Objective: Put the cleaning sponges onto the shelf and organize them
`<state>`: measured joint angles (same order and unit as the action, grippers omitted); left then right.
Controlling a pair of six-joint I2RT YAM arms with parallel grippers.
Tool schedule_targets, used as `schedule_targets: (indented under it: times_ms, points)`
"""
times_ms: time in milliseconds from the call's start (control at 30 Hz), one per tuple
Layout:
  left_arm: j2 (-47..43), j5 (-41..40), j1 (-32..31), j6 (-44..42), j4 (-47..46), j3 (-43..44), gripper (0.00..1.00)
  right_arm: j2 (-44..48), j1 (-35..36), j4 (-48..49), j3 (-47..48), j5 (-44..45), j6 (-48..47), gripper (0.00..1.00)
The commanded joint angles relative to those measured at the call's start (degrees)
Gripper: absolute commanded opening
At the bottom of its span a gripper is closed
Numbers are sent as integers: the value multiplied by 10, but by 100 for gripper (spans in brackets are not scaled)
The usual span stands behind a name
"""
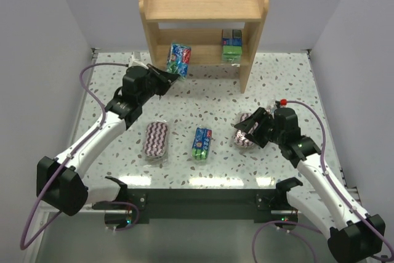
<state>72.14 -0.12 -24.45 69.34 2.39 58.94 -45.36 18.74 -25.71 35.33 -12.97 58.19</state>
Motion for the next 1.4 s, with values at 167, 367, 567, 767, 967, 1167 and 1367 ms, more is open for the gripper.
schedule_targets:
  times_ms: [167, 367, 567, 767, 967, 1167, 1367]
  points:
    - [47, 50, 26, 5, -107, 64, 0, 2, 1, -5, 18, -8, -24, 72]
    - [124, 88, 48, 9, -101, 130, 0, 11, 1, -17, 31, -5, -35, 72]
    - [148, 90, 72, 25, -117, 132, 0, 28, 1, -31, 29, -5, -41, 72]
    - [181, 125, 91, 42, -137, 157, 0, 33, 2, -35, 33, -5, -41, 72]
    - [204, 144, 99, 63, -146, 170, 0, 33, 1, -34, 37, -3, -41, 72]
    - [209, 151, 108, 62, -167, 169, 40, 34, 2, -32, 45, -3, -45, 73]
    - [178, 146, 108, 26, -162, 167, 72, 34, 1, -25, 54, -22, -59, 74]
